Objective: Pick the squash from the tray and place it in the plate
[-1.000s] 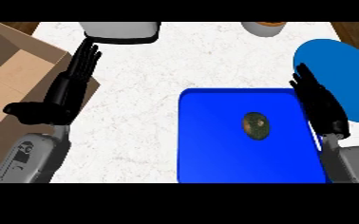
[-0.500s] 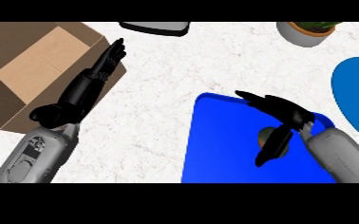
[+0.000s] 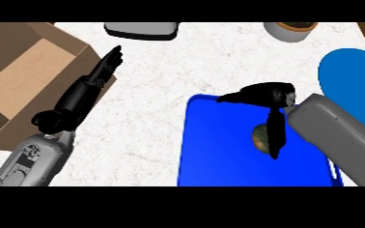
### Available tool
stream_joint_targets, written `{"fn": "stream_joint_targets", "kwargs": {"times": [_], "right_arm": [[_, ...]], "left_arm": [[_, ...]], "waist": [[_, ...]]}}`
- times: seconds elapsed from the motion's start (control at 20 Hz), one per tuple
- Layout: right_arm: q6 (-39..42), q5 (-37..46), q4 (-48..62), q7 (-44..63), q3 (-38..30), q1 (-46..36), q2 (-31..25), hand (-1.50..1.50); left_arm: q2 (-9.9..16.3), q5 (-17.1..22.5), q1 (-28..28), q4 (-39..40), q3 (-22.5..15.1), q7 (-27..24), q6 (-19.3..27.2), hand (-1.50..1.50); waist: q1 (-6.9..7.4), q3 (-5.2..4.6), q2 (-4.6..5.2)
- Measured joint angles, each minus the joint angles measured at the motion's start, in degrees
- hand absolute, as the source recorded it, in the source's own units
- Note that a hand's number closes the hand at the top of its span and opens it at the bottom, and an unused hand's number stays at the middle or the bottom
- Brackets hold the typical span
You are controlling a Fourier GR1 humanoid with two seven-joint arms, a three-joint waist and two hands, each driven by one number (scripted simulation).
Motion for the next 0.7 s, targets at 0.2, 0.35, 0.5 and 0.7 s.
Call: {"fn": "stream_joint_targets", "kwargs": {"times": [0.2,0.35,0.5,0.7], "right_arm": [[7.9,1.1,8.9,1.0,1.0,-7.0,3.5,-1.50],[12.7,0.9,15.0,2.7,1.5,-11.0,6.9,-1.50],[17.6,0.4,19.3,4.3,2.1,-14.6,8.8,-1.50],[19.9,3.7,24.6,3.7,3.4,-18.8,10.7,-1.50]], "left_arm": [[1.0,-0.4,3.0,-2.2,0.8,0.1,0.1,0.00],[1.1,-0.5,4.1,-3.9,1.3,0.9,0.5,0.00],[1.5,-0.6,4.7,-3.2,2.6,0.1,0.1,0.00],[1.3,-0.7,4.4,-3.3,3.4,0.9,-0.4,0.00]], "waist": [[-1.57,-0.06,-0.29],[-2.50,-0.09,-0.43],[-3.47,-0.12,-0.53],[-3.91,-0.09,-0.47]]}}
